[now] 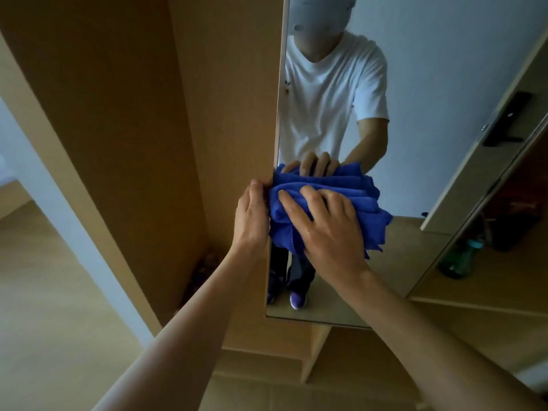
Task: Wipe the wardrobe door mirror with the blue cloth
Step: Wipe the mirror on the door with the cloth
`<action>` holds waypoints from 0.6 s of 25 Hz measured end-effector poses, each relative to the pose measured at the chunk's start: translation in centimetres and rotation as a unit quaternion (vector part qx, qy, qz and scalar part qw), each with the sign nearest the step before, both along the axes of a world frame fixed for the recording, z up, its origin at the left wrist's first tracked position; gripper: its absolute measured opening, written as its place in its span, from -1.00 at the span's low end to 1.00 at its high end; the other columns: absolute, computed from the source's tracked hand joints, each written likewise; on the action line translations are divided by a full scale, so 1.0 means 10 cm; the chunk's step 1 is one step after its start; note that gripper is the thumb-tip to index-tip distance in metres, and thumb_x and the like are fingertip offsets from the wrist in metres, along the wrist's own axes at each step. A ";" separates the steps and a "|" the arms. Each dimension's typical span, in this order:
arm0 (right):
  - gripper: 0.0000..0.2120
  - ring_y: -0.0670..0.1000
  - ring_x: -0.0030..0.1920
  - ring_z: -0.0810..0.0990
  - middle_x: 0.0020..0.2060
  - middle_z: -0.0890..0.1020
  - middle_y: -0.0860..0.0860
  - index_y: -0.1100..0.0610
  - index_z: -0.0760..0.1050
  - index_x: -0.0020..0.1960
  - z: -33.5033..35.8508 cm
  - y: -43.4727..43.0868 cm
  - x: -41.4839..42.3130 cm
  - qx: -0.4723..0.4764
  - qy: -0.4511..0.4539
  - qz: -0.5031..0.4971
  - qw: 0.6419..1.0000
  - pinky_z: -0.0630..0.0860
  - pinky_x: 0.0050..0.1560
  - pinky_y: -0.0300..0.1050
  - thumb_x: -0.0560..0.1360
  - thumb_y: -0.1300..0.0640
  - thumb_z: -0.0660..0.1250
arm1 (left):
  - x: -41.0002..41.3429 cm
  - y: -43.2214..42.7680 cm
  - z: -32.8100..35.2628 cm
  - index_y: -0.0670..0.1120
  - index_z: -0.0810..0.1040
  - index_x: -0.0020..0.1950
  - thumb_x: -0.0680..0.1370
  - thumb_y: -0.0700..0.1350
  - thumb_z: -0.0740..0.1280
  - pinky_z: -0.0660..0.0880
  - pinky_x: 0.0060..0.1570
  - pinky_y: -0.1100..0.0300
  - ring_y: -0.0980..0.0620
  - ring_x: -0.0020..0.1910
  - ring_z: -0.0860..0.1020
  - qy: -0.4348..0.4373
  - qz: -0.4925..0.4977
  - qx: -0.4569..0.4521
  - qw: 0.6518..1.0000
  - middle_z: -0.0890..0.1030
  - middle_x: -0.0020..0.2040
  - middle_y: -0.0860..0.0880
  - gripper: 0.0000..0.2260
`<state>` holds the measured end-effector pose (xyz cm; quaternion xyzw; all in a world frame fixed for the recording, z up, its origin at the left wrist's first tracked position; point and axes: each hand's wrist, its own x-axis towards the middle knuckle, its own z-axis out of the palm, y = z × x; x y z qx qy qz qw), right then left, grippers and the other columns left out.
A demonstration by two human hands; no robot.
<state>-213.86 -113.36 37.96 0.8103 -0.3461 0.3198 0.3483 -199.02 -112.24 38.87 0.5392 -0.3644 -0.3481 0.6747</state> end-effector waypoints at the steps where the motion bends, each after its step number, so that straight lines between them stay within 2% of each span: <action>1: -0.50 0.19 0.15 0.51 0.27 0.55 0.14 0.05 0.40 0.47 -0.12 0.01 0.00 0.007 0.002 0.001 1.000 0.42 0.22 0.12 0.55 0.06 0.35 | 0.01 -0.01 -0.07 -0.08 0.64 0.08 0.72 0.10 0.07 0.57 0.10 0.11 0.04 0.04 0.66 0.004 0.002 0.007 1.000 0.70 0.02 -0.03 -0.59; 4: -0.54 0.18 0.14 0.51 0.25 0.57 0.13 0.04 0.44 0.45 -0.49 0.04 -0.02 0.022 0.012 -0.002 1.000 0.43 0.19 0.09 0.56 0.07 0.35 | 0.03 -0.01 -0.30 0.06 0.66 -0.06 0.72 0.09 0.06 0.57 0.02 0.24 0.20 -0.07 0.66 0.003 0.012 0.028 1.000 0.70 -0.10 0.11 -0.61; 8: -0.56 0.17 0.13 0.48 0.23 0.59 0.12 0.03 0.47 0.43 -0.88 0.03 -0.02 0.036 -0.005 0.011 0.999 0.43 0.17 0.09 0.56 0.08 0.37 | 0.06 -0.02 -0.72 -0.03 0.64 -0.06 0.72 0.03 0.06 0.51 -0.22 0.41 0.26 -0.19 0.64 0.015 0.012 0.058 0.998 0.69 -0.17 0.11 -0.61; 15: -0.56 0.16 0.11 0.53 0.21 0.60 0.10 0.01 0.48 0.42 -1.73 0.04 0.01 0.089 -0.019 0.019 0.996 0.43 0.17 0.09 0.55 0.05 0.43 | 0.07 -0.01 -1.55 -0.01 0.65 -0.03 0.72 0.04 0.06 0.53 -0.15 0.33 0.21 -0.10 0.65 0.019 -0.003 0.124 0.992 0.70 -0.10 0.09 -0.62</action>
